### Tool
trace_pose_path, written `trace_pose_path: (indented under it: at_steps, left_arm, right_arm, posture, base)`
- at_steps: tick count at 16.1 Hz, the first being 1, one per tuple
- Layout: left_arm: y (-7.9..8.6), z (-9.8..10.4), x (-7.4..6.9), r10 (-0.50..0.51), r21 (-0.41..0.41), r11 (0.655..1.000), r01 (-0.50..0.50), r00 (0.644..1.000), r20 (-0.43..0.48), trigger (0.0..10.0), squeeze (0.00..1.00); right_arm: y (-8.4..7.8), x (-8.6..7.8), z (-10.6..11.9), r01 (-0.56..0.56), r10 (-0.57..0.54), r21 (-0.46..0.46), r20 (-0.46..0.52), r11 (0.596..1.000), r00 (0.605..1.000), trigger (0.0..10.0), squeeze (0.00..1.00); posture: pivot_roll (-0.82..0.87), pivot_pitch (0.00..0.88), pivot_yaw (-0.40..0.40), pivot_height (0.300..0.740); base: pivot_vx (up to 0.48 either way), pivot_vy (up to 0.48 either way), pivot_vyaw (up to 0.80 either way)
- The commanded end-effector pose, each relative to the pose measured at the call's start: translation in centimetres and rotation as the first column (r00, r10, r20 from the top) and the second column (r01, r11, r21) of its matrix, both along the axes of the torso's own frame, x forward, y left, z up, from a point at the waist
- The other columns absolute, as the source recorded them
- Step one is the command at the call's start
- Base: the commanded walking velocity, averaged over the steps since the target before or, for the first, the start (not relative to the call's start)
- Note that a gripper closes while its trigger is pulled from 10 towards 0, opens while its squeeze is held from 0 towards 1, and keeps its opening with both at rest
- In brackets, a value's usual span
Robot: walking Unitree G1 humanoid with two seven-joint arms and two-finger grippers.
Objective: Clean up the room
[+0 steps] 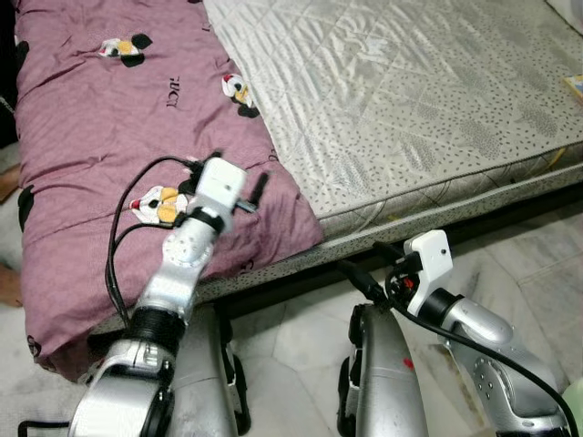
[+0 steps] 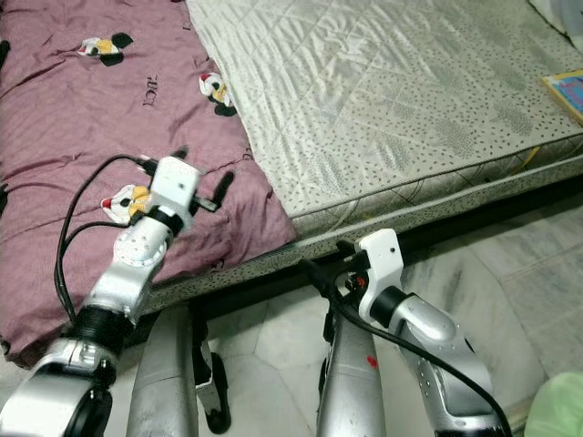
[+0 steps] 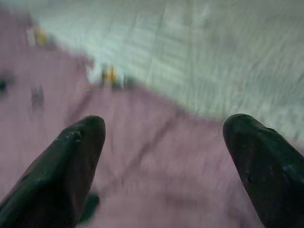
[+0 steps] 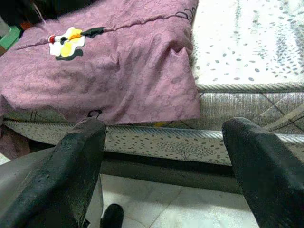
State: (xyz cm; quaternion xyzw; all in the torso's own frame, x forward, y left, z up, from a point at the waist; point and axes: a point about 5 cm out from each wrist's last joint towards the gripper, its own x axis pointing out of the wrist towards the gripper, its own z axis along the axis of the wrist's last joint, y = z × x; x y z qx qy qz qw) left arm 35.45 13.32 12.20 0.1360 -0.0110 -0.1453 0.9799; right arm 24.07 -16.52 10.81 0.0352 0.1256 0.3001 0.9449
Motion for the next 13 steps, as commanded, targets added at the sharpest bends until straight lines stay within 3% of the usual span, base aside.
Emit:
trace_pose_path:
  at_steps: [1,2,3,5,8,10,12,13]
  left_arm:
    - [0.9,-2.2,-0.2,0.01,-0.021,1.0,-0.013,0.991,-0.135,10.0,0.0]
    - [1.0,-2.6,-0.1,0.01,-0.027,1.0,-0.014,0.987,-0.159,10.0,0.0]
    - [1.1,-3.3,0.2,0.015,-0.087,0.996,-0.037,0.97,-0.242,10.0,0.0]
    - [1.3,-4.9,0.3,0.055,-0.129,0.985,-0.119,0.907,-0.418,10.0,0.0]
    - [0.9,-5.5,0.3,0.06,-0.105,0.987,-0.123,0.88,-0.471,10.0,0.0]
    - [-0.8,-6.2,-0.2,-0.011,-0.081,0.996,-0.036,0.858,-0.514,10.0,0.0]
    - [-4.3,-8.4,-2.2,-0.16,-0.052,0.986,0.161,0.782,-0.603,10.0,0.0]
    - [-5.0,-8.9,-2.7,-0.184,-0.049,0.979,0.196,0.766,-0.616,10.0,0.0]
  right_arm:
    - [0.1,-0.5,-0.2,0.003,-0.003,-0.006,0.002,1.0,1.0,10.0,0.0]
    - [0.2,-0.7,-0.3,0.005,-0.005,-0.007,0.0,1.0,1.0,10.0,0.0]
    - [0.2,-1.2,-0.4,0.004,-0.004,-0.008,-0.01,1.0,1.0,10.0,0.0]
    - [-0.2,-1.8,-0.5,0.016,-0.017,-0.019,-0.027,1.0,1.0,10.0,0.0]
    - [-0.6,-2.2,-0.4,0.032,-0.033,-0.029,-0.032,0.999,0.999,10.0,0.0]
    - [-0.9,-2.4,-0.5,0.036,-0.037,-0.038,-0.038,0.999,0.999,10.0,0.0]
    - [-0.9,-2.6,-0.6,0.035,-0.037,-0.045,-0.043,0.998,0.998,10.0,0.0]
    - [-0.9,-2.6,-0.6,0.036,-0.038,-0.046,-0.043,0.998,0.998,10.0,0.0]
  posture:
    - [-0.21,0.186,0.035,0.576]
    - [-0.21,0.186,0.035,0.576]
    - [-0.23,0.196,0.034,0.576]
    - [-0.25,0.204,0.037,0.576]
    - [-0.28,0.214,0.038,0.576]
    - [-0.29,0.213,0.035,0.576]
    - [-0.29,0.212,0.032,0.576]
    - [-0.29,0.21,0.03,0.576]
  base:
    - [0.0,0.0,0.0]
    - [0.0,0.0,0.0]
    - [0.0,0.0,0.0]
    - [0.0,0.0,0.0]
    - [0.0,0.0,0.0]
    - [0.0,0.0,0.0]
    - [0.0,0.0,0.0]
    - [0.0,0.0,0.0]
